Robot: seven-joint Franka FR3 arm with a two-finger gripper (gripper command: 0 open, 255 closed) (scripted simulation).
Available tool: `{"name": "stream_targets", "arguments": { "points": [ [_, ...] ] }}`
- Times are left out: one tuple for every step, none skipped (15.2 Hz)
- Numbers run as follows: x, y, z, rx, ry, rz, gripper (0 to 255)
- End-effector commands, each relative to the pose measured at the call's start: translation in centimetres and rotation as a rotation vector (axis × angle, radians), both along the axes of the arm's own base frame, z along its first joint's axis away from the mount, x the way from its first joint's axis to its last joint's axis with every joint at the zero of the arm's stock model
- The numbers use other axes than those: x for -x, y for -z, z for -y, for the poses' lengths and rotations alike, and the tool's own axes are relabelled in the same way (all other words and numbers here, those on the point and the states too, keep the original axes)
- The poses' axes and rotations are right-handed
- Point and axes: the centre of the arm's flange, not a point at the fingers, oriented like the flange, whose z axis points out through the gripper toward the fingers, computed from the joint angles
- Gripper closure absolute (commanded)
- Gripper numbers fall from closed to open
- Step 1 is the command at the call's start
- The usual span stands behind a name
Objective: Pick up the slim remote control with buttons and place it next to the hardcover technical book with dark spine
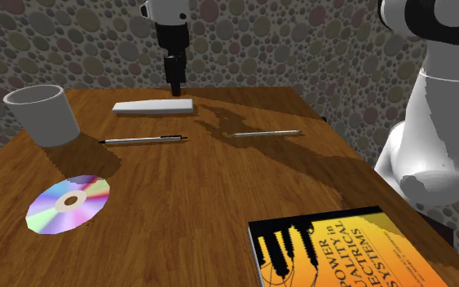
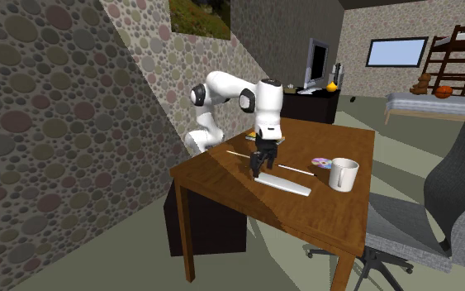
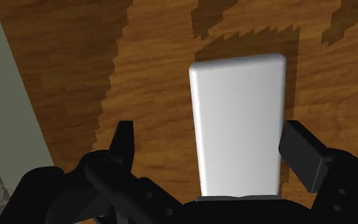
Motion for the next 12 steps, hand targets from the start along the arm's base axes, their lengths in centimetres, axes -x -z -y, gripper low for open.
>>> {"name": "stream_targets", "arguments": {
  "points": [
    [-0.9,-0.1,-2.4,-0.006,-0.047,0.000,0],
    [-1.4,0.0,-3.6,-0.008,-0.070,-0.001,0],
    [-1.8,0.0,-4.8,-0.011,-0.093,-0.001,0],
    [-2.1,0.0,-6.1,-0.013,-0.116,-0.001,0],
    [-2.5,0.0,-7.3,-0.016,-0.139,-0.001,0],
    [-2.5,0.0,-7.4,-0.016,-0.140,-0.001,0],
    [-2.5,0.5,-7.4,-0.016,-0.140,-0.001,0],
    [-2.5,1.1,-7.4,-0.016,-0.140,-0.001,0],
    [-2.5,1.6,-7.4,-0.016,-0.140,-0.001,0],
    [-2.5,2.1,-7.4,-0.016,-0.140,-0.001,0],
    [-2.5,2.7,-7.4,-0.016,-0.140,-0.001,0],
    [-2.5,3.2,-7.3,-0.016,-0.140,-0.001,0]
  ]
}}
